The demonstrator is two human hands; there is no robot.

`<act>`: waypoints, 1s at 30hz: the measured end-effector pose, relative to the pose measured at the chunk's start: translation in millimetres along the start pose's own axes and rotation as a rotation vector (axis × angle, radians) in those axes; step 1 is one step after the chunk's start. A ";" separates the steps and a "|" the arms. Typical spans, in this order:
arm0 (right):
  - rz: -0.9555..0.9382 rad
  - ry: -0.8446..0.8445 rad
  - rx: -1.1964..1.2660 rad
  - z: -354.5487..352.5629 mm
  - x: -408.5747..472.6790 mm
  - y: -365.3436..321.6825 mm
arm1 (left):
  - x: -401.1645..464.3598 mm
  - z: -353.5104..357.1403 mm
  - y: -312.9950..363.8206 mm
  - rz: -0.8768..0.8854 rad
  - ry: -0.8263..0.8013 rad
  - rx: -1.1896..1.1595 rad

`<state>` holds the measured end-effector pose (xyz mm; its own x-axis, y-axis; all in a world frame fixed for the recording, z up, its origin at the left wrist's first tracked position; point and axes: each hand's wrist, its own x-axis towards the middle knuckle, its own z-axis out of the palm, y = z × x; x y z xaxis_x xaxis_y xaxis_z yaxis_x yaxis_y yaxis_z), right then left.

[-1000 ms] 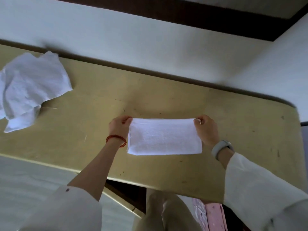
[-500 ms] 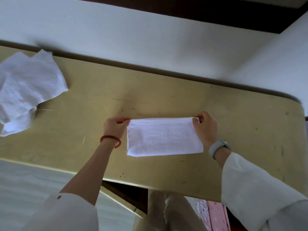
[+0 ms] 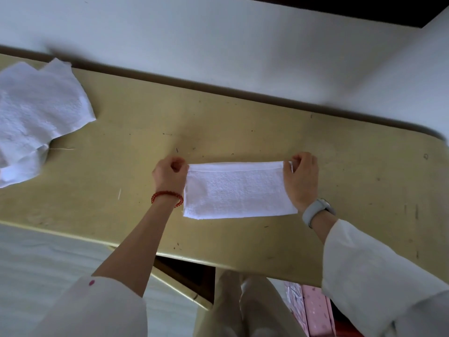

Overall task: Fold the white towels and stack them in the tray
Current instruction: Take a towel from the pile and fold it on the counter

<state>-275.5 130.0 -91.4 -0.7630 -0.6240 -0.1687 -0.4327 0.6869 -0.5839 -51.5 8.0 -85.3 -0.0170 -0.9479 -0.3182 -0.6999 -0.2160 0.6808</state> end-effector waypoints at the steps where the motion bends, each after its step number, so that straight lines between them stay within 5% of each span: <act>1: -0.069 0.051 -0.046 0.3 -4.7 0.9 | -1.1 0.8 0.3 0.013 0.022 0.019; 4: -0.409 0.090 -0.214 1.5 -22.3 0.7 | -11.6 5.1 4.6 0.208 0.093 0.215; 9: -0.799 -0.192 -0.433 25.2 -41.3 -6.4 | -46.8 36.1 12.7 0.717 -0.035 0.595; 12: -0.793 -0.281 -0.533 39.3 -43.6 -9.8 | -59.8 51.1 -0.4 0.673 -0.188 0.743; 17: -0.785 -0.300 -0.592 48.5 -37.1 1.6 | -54.3 45.9 -36.3 0.686 -0.206 0.847; 25: -0.734 -0.323 -0.577 44.5 -40.4 -4.7 | -53.6 9.2 -56.7 0.421 -0.095 0.614; 30: -0.851 -0.307 -0.559 41.6 -67.0 -12.2 | -73.6 -0.4 -46.5 0.325 0.129 0.475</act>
<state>-199.2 148.0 -106.0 0.0149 -0.9933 -0.1147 -0.9855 0.0048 -0.1695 -17.4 87.7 -93.3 -0.2177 -0.9752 -0.0395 -0.9170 0.1905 0.3504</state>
